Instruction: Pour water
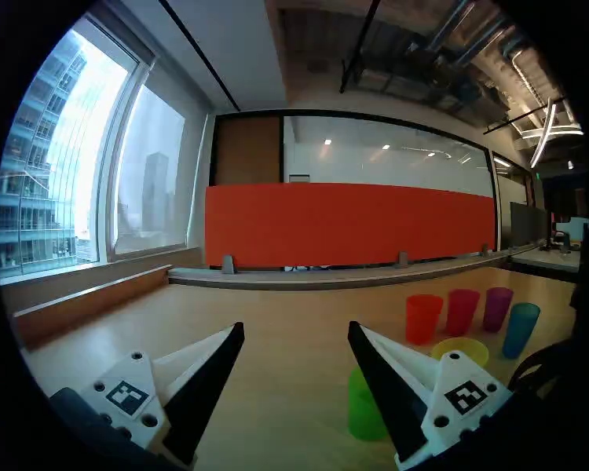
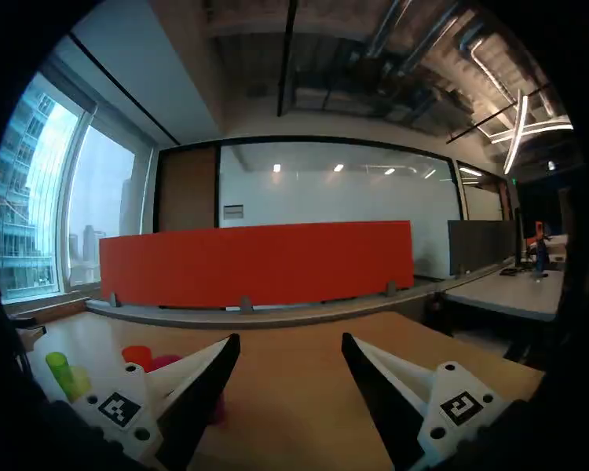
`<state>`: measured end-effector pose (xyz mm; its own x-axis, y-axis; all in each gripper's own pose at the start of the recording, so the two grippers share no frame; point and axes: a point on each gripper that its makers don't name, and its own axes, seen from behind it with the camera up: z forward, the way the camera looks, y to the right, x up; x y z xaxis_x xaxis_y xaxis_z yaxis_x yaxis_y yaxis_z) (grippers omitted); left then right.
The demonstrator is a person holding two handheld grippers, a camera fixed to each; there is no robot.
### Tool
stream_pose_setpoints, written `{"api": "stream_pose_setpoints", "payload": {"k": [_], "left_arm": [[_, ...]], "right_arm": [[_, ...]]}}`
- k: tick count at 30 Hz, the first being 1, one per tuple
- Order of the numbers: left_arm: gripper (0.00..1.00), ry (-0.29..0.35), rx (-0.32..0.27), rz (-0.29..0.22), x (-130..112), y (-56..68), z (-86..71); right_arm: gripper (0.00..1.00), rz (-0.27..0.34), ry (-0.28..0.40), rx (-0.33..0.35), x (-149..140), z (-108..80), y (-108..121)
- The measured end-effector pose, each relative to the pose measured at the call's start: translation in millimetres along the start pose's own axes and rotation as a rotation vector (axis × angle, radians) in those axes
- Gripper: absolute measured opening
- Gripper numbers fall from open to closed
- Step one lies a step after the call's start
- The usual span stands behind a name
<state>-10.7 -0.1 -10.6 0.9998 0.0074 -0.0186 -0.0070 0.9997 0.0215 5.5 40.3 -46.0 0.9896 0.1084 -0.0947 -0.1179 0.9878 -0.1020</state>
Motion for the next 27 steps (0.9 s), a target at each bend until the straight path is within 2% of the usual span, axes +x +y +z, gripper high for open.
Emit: {"api": "stream_pose_setpoints", "payload": {"k": [27], "left_arm": [[0.99,0.000,0.000,0.001,1,0.4,-0.1]], "right_arm": [[1.00,-0.075,0.016,0.093,-4,5.0,-25]]}}
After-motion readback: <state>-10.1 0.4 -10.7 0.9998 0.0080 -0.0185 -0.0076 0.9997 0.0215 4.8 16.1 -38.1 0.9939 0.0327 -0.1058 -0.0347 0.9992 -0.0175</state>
